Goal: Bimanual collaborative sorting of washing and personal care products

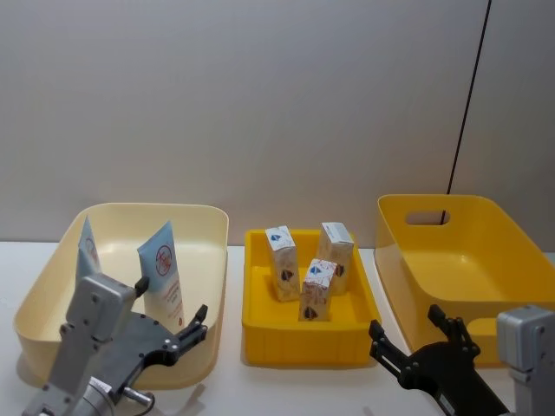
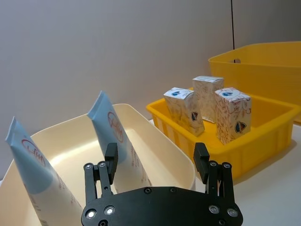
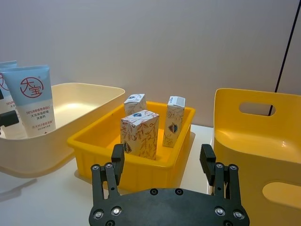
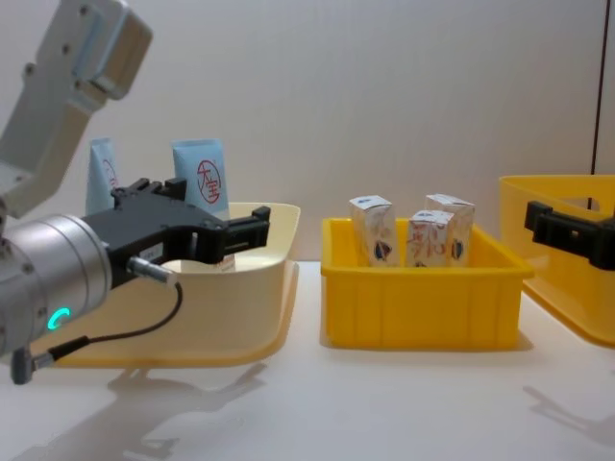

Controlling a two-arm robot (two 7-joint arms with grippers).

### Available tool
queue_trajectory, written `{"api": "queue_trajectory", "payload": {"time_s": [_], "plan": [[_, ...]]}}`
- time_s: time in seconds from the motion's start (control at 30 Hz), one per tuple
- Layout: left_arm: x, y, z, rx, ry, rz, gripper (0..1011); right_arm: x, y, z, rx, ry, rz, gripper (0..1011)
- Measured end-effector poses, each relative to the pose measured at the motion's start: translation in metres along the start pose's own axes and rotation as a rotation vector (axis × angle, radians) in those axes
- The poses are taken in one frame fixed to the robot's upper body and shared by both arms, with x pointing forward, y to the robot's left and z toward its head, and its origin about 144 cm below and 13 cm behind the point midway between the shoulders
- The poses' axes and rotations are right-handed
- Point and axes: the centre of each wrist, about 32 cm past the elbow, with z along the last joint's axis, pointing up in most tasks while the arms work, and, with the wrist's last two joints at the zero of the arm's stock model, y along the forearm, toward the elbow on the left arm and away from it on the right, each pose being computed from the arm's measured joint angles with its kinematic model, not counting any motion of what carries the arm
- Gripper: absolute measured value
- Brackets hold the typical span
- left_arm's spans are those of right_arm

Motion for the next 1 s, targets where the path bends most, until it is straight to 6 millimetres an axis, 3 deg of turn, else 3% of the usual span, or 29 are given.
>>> {"api": "queue_trajectory", "payload": {"time_s": [0.57, 1.0], "plan": [[0.036, -0.002, -0.007, -0.012, 0.138, 0.023, 1003, 0.000, 0.000, 0.000, 0.000, 0.000, 0.000, 1001], [0.056, -0.015, -0.015, 0.000, 0.216, -0.045, 1003, 0.000, 0.000, 0.000, 0.000, 0.000, 0.000, 1001]]}}
